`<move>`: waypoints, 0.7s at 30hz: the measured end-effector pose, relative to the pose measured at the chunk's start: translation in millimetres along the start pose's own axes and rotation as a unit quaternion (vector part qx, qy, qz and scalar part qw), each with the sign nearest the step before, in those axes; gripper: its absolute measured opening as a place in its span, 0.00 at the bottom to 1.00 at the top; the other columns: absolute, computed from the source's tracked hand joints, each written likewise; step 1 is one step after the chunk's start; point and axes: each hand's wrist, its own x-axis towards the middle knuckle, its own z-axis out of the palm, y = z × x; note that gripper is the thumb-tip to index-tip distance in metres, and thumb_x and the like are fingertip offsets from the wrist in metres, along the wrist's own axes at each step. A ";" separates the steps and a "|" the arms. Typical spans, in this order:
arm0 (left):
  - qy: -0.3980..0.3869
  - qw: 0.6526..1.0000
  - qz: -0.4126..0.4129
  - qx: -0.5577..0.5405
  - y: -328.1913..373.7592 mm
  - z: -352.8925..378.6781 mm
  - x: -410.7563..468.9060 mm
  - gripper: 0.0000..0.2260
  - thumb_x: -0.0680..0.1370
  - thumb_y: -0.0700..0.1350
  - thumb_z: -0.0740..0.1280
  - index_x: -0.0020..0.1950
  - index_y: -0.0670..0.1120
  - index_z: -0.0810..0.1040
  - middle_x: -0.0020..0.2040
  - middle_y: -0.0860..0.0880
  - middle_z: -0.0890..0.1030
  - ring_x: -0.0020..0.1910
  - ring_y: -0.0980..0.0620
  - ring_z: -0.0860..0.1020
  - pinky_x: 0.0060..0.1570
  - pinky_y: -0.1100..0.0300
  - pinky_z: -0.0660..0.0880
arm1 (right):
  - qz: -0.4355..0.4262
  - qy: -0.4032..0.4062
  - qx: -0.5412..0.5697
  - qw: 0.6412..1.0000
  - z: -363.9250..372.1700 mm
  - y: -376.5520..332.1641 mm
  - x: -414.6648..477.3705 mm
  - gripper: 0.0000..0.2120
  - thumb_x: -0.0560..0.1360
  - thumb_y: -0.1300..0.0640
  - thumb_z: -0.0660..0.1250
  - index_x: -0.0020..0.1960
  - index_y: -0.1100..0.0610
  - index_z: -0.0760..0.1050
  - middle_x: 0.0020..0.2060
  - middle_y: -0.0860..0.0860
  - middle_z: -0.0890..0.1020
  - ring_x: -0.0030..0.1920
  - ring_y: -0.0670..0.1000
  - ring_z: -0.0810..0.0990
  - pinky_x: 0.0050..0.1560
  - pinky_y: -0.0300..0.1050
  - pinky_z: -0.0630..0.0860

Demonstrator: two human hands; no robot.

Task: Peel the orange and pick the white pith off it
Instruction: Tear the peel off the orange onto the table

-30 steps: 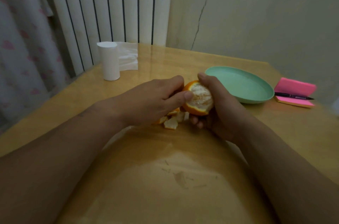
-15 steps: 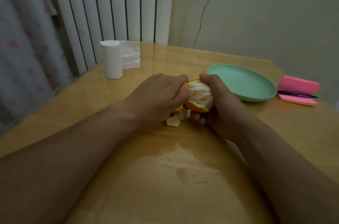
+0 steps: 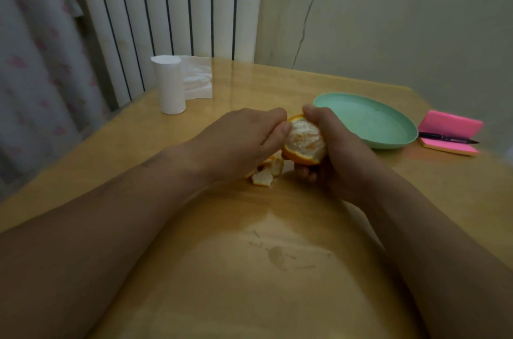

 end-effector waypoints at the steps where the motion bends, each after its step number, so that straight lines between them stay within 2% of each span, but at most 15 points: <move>1: -0.002 1.000 -0.003 0.015 0.5 0.9 0.5 0.14 0.87 0.56 0.51 0.50 0.52 0.71 0.37 0.54 0.76 0.35 0.55 0.74 0.35 0.53 0.65 | -0.006 0.004 -0.008 1.000 1.6 1.0 1.0 0.22 0.83 0.37 0.59 0.54 0.57 0.76 0.35 0.55 0.80 0.29 0.53 0.75 0.29 0.45 0.68; 4: -0.006 0.999 -0.014 0.040 -0.2 2.1 1.3 0.11 0.88 0.52 0.55 0.49 0.50 0.70 0.36 0.54 0.73 0.34 0.52 0.72 0.36 0.52 0.62 | -0.021 0.007 -0.015 1.000 5.5 3.7 2.5 0.22 0.84 0.39 0.59 0.47 0.57 0.78 0.33 0.56 0.78 0.28 0.53 0.75 0.29 0.46 0.66; 8: 0.012 1.000 -0.013 0.021 1.1 -0.3 0.6 0.12 0.87 0.51 0.57 0.46 0.50 0.72 0.34 0.56 0.73 0.32 0.56 0.72 0.32 0.61 0.62 | -0.014 -0.023 0.007 1.000 1.8 4.1 1.9 0.24 0.84 0.39 0.57 0.45 0.56 0.79 0.35 0.56 0.79 0.28 0.53 0.74 0.28 0.45 0.66; 10: 0.001 0.999 -0.031 -0.035 3.7 -3.8 -1.0 0.14 0.88 0.48 0.57 0.45 0.47 0.75 0.33 0.54 0.76 0.31 0.54 0.75 0.31 0.63 0.66 | 0.003 -0.049 0.019 0.999 -4.2 3.1 1.6 0.25 0.84 0.38 0.57 0.43 0.55 0.82 0.37 0.57 0.80 0.28 0.53 0.73 0.27 0.43 0.66; 12: -0.022 0.985 -0.067 -0.159 7.7 -9.7 -3.2 0.16 0.89 0.45 0.56 0.44 0.44 0.77 0.32 0.49 0.80 0.29 0.54 0.77 0.31 0.66 0.70 | 0.007 -0.082 0.047 0.996 -11.3 3.7 3.3 0.26 0.83 0.38 0.57 0.45 0.57 0.83 0.38 0.59 0.81 0.27 0.53 0.73 0.26 0.41 0.66; 14: -0.061 0.939 -0.107 -0.322 12.3 -13.3 -5.1 0.18 0.89 0.45 0.54 0.44 0.42 0.76 0.32 0.44 0.77 0.31 0.49 0.78 0.33 0.63 0.74 | 0.000 -0.122 0.088 0.989 -15.9 5.4 4.9 0.26 0.81 0.38 0.57 0.50 0.59 0.80 0.39 0.60 0.81 0.27 0.52 0.74 0.25 0.40 0.67; 16: -0.091 0.868 -0.142 -0.467 13.6 -15.7 -5.9 0.17 0.89 0.45 0.53 0.44 0.42 0.74 0.31 0.44 0.72 0.31 0.46 0.76 0.33 0.59 0.75 | -0.010 -0.149 0.116 0.982 -17.8 7.2 5.1 0.25 0.79 0.38 0.59 0.52 0.59 0.79 0.41 0.61 0.82 0.26 0.53 0.75 0.26 0.41 0.66; 18: -0.087 0.813 -0.157 -0.553 7.8 -22.4 -6.2 0.17 0.88 0.45 0.54 0.43 0.44 0.73 0.31 0.46 0.69 0.30 0.46 0.73 0.34 0.56 0.74 | -0.014 -0.157 0.123 0.980 -19.9 8.1 4.6 0.24 0.78 0.39 0.60 0.52 0.59 0.80 0.42 0.63 0.82 0.27 0.54 0.75 0.27 0.41 0.67; 19: -0.079 0.811 -0.155 -0.558 2.5 -27.7 -6.5 0.17 0.88 0.45 0.54 0.41 0.44 0.72 0.31 0.46 0.69 0.30 0.46 0.72 0.35 0.54 0.74 | -0.013 -0.156 0.119 0.980 -21.2 7.9 4.6 0.23 0.78 0.39 0.60 0.50 0.59 0.81 0.42 0.64 0.82 0.27 0.54 0.75 0.27 0.41 0.68; 20: -0.071 0.839 -0.152 -0.517 -2.5 -32.5 -7.2 0.18 0.87 0.46 0.54 0.40 0.44 0.72 0.30 0.46 0.70 0.30 0.45 0.73 0.36 0.52 0.74 | -0.011 -0.151 0.112 0.982 -22.3 7.6 4.5 0.24 0.79 0.39 0.60 0.49 0.59 0.82 0.42 0.64 0.82 0.27 0.54 0.75 0.27 0.41 0.69; 21: -0.068 0.890 -0.144 -0.426 -7.0 -35.4 -7.6 0.19 0.88 0.47 0.56 0.40 0.43 0.74 0.30 0.45 0.73 0.30 0.45 0.74 0.38 0.49 0.74 | -0.008 -0.142 0.096 0.985 -22.5 6.3 3.9 0.25 0.79 0.37 0.61 0.47 0.59 0.83 0.43 0.64 0.83 0.28 0.54 0.75 0.26 0.40 0.70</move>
